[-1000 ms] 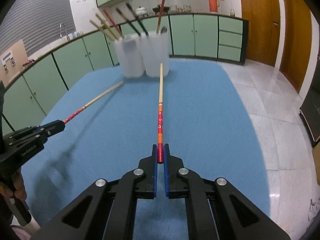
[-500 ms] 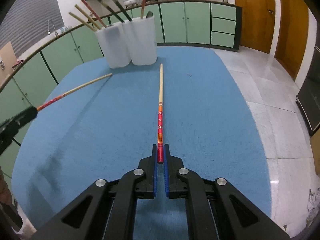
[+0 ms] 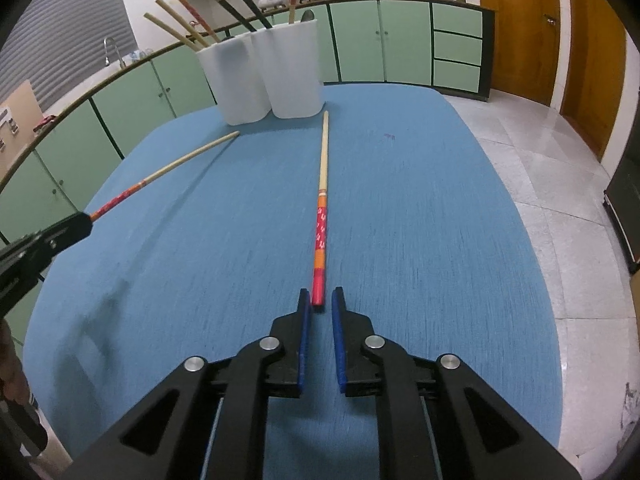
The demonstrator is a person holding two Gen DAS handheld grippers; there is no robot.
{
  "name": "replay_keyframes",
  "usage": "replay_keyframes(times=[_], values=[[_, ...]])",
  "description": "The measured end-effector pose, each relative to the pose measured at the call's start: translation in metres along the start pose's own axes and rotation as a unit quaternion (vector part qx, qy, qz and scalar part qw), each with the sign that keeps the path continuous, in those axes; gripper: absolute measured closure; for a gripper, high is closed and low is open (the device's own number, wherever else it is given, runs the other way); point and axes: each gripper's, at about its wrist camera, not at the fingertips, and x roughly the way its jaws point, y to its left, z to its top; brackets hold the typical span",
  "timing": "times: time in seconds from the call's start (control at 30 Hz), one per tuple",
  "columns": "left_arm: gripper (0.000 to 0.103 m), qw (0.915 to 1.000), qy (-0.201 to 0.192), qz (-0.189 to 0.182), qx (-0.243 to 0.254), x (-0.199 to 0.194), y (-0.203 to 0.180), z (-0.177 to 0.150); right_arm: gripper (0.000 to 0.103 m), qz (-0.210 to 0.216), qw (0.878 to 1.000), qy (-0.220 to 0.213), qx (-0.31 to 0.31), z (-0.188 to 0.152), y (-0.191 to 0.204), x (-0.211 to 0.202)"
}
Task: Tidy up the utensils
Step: 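Carry both chopsticks up toward the white holder, raising their red ends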
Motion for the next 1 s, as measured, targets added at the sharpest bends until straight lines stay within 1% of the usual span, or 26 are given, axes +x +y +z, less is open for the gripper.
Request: replay_keyframes(times=[0.4,0.47,0.5,0.6,0.73,0.9,1.0], values=[[0.098,1.0000,-0.002,0.000,0.002,0.000,-0.002,-0.001,0.092,-0.017,1.000,-0.007,-0.015,-0.005,0.009,0.001],[0.098,1.0000,-0.002,-0.001,0.002,0.000,-0.003,-0.001,0.097,-0.017,1.000,-0.006,-0.016,-0.004,0.010,0.001],[0.098,1.0000,-0.003,-0.001,0.002,0.000,-0.003,-0.001,0.102,-0.015,1.000,-0.006,-0.013,-0.003,0.009,0.001],[0.098,1.0000,-0.006,0.000,0.001,-0.002,-0.002,-0.001,0.103,-0.011,1.000,-0.008,-0.009,-0.002,0.007,-0.002],[0.098,0.9999,-0.015,0.001,0.001,-0.008,-0.001,0.003,0.103,-0.006,1.000,-0.025,-0.010,0.006,0.008,-0.016],[0.098,0.9991,-0.041,0.006,0.010,-0.025,-0.003,0.012,0.103,-0.005,0.998,-0.060,-0.026,0.025,0.010,-0.050],[0.098,0.9985,-0.053,0.005,0.011,-0.031,-0.004,0.019,0.103,0.005,0.998,-0.065,-0.020,0.033,0.006,-0.056]])
